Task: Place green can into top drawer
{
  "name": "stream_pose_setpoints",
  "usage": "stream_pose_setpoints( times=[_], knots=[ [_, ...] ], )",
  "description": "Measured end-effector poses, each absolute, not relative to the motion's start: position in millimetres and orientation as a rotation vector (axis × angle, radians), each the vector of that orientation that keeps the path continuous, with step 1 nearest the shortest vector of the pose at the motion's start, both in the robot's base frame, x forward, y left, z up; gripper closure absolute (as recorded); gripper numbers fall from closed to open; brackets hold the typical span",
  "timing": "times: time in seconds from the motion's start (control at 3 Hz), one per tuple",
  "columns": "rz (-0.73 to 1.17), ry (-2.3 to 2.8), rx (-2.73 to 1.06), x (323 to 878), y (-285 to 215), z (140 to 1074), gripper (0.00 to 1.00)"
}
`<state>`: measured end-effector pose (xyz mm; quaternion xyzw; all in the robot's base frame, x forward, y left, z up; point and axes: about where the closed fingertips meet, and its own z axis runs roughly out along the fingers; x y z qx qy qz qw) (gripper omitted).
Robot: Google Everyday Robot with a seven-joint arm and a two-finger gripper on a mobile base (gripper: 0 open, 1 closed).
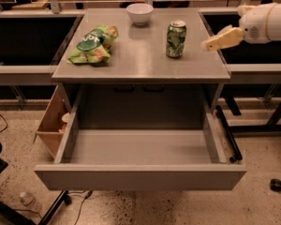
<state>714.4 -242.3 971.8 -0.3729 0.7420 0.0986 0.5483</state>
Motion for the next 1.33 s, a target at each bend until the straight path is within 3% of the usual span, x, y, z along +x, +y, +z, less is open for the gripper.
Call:
stream_pose_setpoints(
  times=[0.67, 1.33],
  knots=[
    [0.399, 1.686, -0.859, 780, -186, 960, 0.0],
    [0.483, 1.673, -0.775, 812, -167, 934, 0.0]
  ],
)
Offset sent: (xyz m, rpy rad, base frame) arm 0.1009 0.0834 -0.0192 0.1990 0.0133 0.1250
